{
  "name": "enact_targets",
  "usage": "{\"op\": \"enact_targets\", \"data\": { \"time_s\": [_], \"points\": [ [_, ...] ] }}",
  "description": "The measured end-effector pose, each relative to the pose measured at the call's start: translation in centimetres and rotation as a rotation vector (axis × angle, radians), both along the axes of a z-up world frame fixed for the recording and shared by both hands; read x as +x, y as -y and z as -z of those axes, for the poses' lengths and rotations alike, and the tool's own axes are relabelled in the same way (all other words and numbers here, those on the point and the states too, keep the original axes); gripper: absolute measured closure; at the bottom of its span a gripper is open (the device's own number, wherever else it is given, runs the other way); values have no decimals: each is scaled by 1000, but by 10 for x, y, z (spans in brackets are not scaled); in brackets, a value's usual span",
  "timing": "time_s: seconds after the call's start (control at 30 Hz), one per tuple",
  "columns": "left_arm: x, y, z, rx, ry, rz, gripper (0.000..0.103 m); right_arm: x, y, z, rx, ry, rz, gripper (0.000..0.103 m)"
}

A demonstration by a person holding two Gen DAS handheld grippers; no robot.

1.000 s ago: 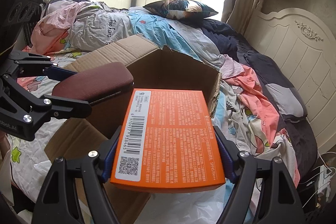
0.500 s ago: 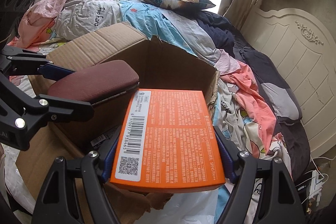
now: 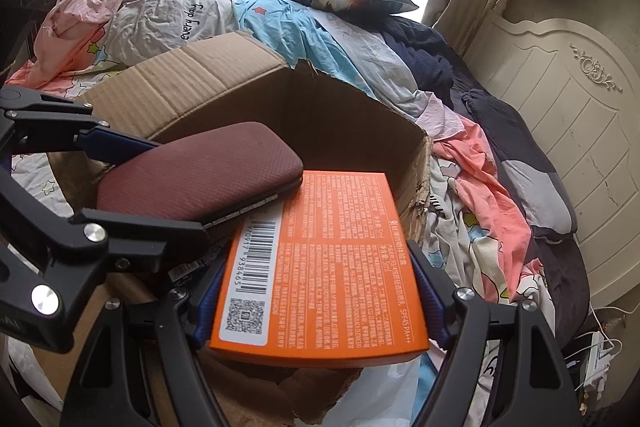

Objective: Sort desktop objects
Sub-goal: 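Lower the dark red case and orange box into the cardboard box and open both grippers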

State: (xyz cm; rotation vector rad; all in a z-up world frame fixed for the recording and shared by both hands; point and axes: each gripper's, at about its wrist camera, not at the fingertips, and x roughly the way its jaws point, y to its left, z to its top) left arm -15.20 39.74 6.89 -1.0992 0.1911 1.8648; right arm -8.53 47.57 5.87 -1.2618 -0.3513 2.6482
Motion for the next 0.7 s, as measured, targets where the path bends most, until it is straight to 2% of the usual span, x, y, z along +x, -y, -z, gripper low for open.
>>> {"op": "enact_targets", "data": {
  "time_s": [0.3, 0.7],
  "points": [
    [-9, -13, 2, 12, 47, -41, 37, -3, -1, 3, -22, 8, -17, 27],
    [-7, -10, 0, 19, 39, -46, 37, -5, -4, 5, -44, 7, -18, 27]
  ]
}}
